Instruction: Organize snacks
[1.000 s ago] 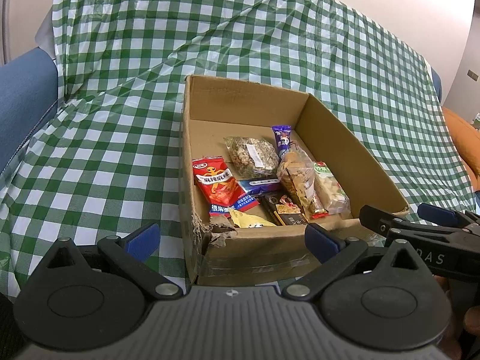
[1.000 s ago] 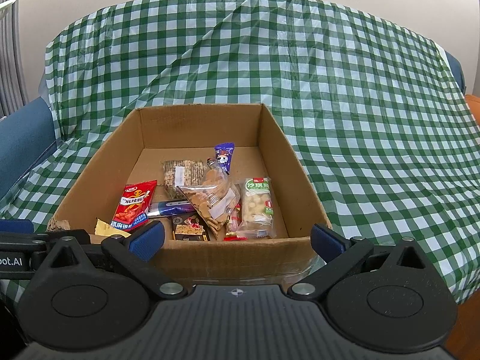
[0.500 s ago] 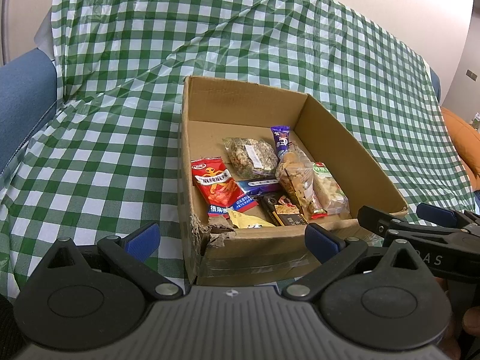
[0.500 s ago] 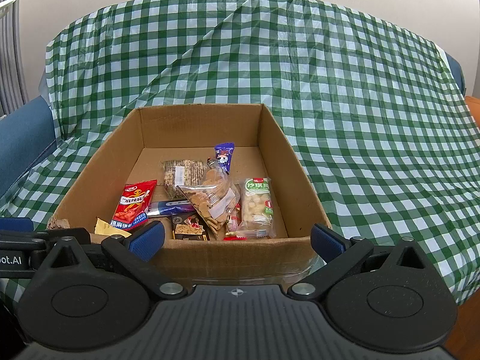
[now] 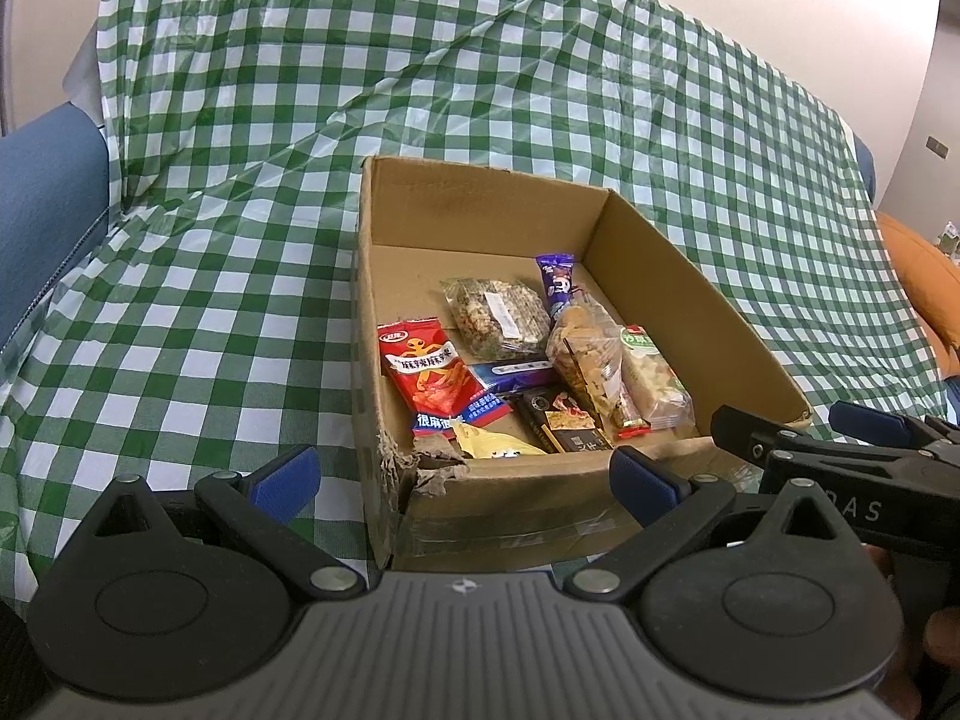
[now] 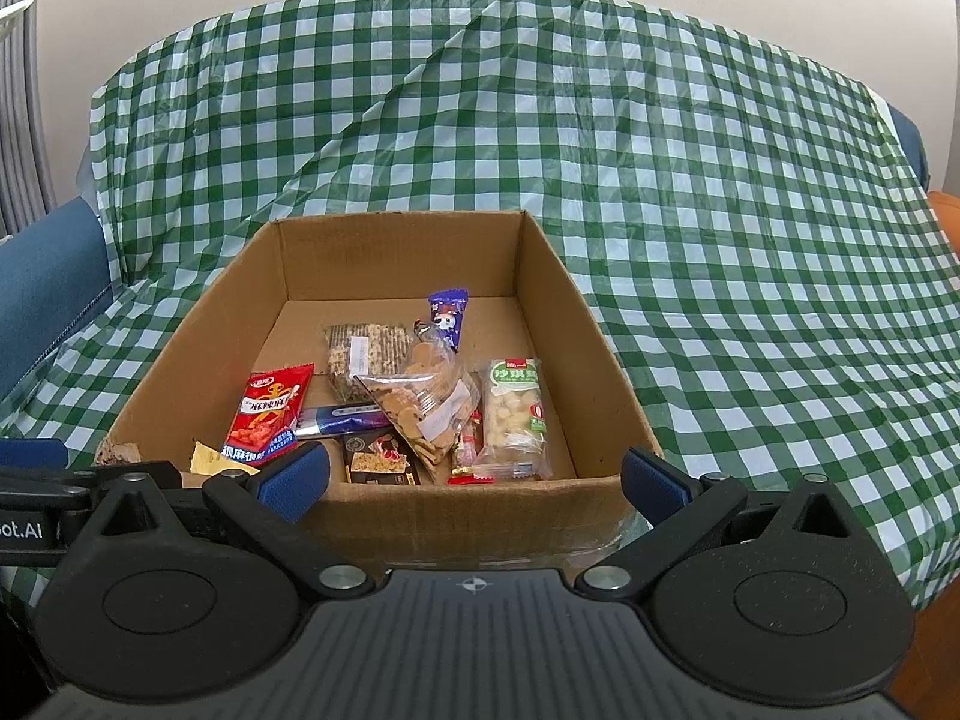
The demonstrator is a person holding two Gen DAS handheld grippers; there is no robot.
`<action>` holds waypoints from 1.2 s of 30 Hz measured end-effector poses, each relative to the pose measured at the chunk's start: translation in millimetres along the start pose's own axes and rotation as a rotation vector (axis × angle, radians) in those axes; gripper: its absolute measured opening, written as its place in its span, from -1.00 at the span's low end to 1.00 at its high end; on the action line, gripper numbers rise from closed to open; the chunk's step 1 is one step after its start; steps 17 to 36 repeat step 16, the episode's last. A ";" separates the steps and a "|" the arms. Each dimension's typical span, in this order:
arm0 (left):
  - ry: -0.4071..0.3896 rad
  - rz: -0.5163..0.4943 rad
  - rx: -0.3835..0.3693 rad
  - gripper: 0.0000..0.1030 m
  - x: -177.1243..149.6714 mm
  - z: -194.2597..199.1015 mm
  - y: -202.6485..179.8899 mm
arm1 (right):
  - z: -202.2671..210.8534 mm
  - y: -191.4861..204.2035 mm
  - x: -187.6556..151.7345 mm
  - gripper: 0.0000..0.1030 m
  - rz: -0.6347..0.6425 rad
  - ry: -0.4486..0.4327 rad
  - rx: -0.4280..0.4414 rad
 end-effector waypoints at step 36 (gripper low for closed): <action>-0.059 -0.080 -0.034 0.99 -6.0 -11.6 9.3 | -18.1 -7.9 11.9 0.99 -0.029 0.018 0.000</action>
Point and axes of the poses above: each gripper's, at about its wrist camera, not at the fingertips, and z roughly against the way its jaws point, y to its left, x to its top, the point moved 3 cm from there along -z, roughly the way its jaws point, and after that the axes turned 6 degrees about -z, right-handed, at the moved point
